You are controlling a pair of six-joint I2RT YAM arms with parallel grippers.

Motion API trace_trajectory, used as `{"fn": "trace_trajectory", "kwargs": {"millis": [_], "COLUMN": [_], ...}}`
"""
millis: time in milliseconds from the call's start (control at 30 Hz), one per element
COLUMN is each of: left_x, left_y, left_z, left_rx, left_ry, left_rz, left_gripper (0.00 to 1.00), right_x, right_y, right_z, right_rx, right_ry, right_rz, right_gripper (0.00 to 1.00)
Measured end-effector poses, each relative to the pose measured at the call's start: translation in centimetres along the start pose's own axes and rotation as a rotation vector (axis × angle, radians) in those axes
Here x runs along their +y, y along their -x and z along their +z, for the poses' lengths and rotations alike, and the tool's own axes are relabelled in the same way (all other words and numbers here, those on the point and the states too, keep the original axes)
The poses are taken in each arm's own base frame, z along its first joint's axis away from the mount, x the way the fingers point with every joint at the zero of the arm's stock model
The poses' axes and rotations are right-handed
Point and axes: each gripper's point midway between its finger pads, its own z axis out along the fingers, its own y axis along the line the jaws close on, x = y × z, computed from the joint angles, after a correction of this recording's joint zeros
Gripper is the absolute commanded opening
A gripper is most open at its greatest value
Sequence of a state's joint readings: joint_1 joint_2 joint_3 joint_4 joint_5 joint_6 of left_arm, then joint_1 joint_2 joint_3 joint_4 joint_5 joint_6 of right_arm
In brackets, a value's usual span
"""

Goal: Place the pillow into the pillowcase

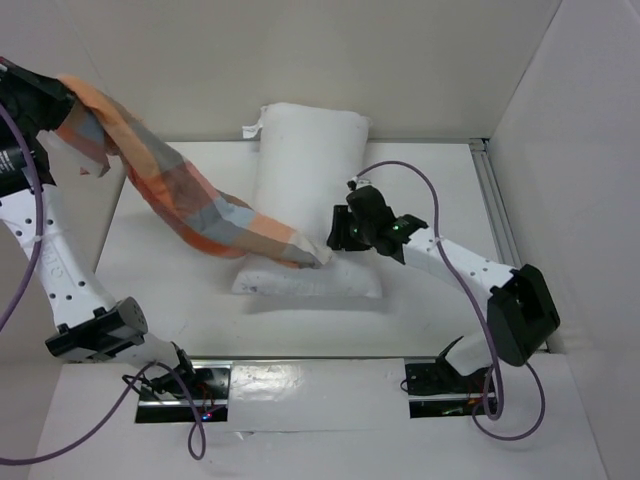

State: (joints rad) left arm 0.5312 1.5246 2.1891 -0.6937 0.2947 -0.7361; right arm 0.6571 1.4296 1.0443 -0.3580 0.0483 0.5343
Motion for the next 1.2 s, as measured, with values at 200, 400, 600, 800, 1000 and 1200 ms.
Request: {"fn": "trace_trajectory", "kwargs": {"millis": [200,400,600,800,1000,1200], "left_x": [-3.4,-1.3,2.4,4.6,9.6,14.6], "left_y": [-4.2,-11.9,-17.7,-22.1,-30.4,-39.0], "left_z": [0.4,2.7,5.7,6.2,1.2,-6.4], "left_rx": [0.149,0.352,0.475,0.563,0.749,0.942], "left_ry": [-0.161,-0.122,0.025,0.08,0.196,0.327], "left_rz": [0.045,0.086,0.136,0.209,0.236,0.229], "left_gripper": [0.0,0.0,0.32,1.0,1.0,0.98], "right_x": [-1.5,-11.7,-21.7,-15.0,-2.8,4.1], "right_y": [2.0,7.3,10.5,13.8,9.3,0.2], "right_z": [0.9,-4.8,-11.0,-9.9,-6.5,-5.5], "right_rx": [-0.021,-0.136,-0.192,-0.26,-0.188,-0.048], "right_ry": [-0.092,-0.397,-0.735,-0.577,-0.265,-0.117], "right_rz": [0.043,0.16,0.247,0.12,-0.083,-0.274], "right_gripper": [0.0,0.0,0.94,1.0,1.0,1.0]}}
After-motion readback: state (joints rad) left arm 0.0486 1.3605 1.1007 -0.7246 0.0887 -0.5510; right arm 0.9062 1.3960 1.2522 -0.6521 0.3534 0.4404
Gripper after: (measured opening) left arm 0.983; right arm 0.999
